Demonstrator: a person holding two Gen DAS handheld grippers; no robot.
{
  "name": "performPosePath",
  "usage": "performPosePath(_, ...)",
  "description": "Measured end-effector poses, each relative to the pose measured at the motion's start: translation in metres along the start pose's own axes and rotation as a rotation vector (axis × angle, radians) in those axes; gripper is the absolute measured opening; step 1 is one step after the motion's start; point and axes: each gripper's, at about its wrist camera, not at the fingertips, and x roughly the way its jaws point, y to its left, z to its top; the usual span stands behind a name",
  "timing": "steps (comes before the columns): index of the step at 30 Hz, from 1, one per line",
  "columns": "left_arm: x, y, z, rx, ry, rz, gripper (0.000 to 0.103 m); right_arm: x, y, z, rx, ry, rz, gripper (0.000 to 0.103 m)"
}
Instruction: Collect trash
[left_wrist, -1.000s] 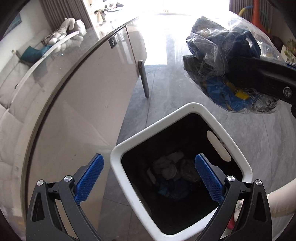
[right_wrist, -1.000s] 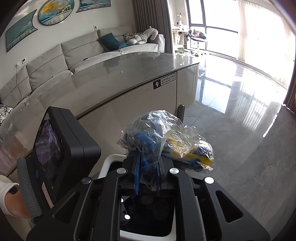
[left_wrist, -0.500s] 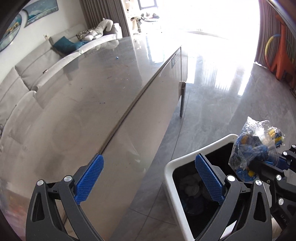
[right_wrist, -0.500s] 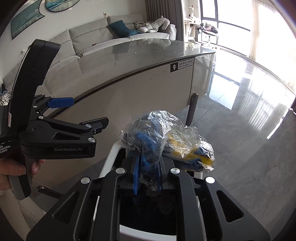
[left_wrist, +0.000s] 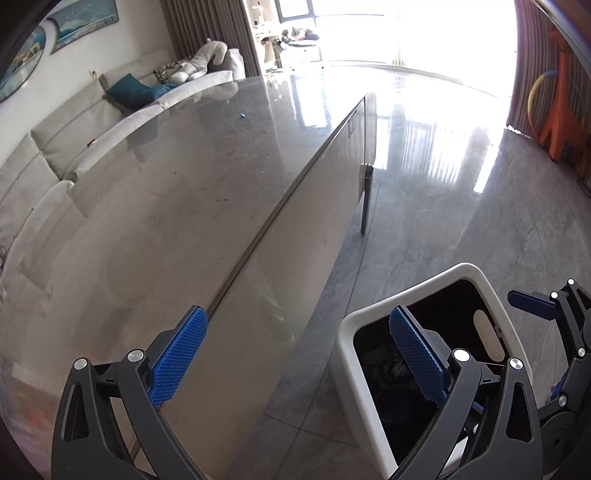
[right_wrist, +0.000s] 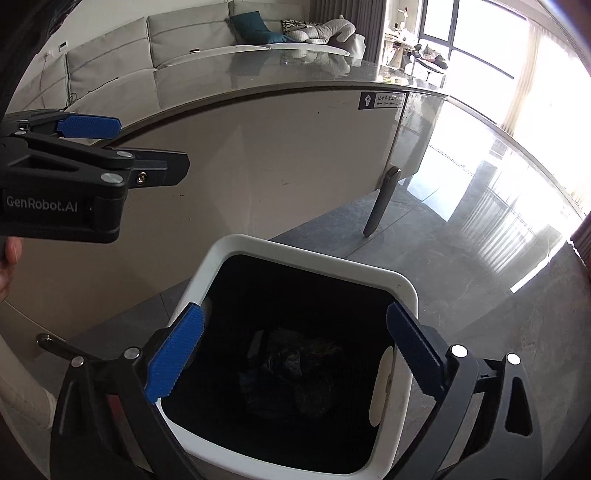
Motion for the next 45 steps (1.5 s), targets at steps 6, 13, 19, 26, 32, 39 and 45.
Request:
performPosePath(6,-0.004,0.008,-0.001,-0.025,-0.014,-0.002,0.098,-0.004,-0.009,0.003,0.051,-0.036,-0.012,0.099)
performPosePath(13,-0.013,0.011,0.0,-0.048,-0.046,0.021,0.098,-0.009,-0.002,0.008,0.036,-0.061,-0.034,0.099)
performPosePath(19,-0.03,0.024,0.005,-0.085,-0.102,0.07,0.098,-0.025,0.001,0.022,0.044,-0.129,-0.034,0.099)
performPosePath(26,-0.055,0.047,0.007,-0.156,-0.151,0.081,0.098,-0.046,0.006,0.046,0.054,-0.224,-0.021,0.099)
performPosePath(32,-0.065,0.068,0.001,-0.198,-0.158,0.112,0.098,-0.064,0.024,0.071,0.028,-0.318,-0.026,0.099)
performPosePath(39,-0.08,0.106,-0.004,-0.277,-0.173,0.164,0.098,-0.076,0.051,0.103,0.016,-0.389,0.03,0.099)
performPosePath(45,-0.092,0.149,-0.012,-0.381,-0.172,0.232,0.098,-0.081,0.082,0.133,-0.022,-0.417,0.1,0.099)
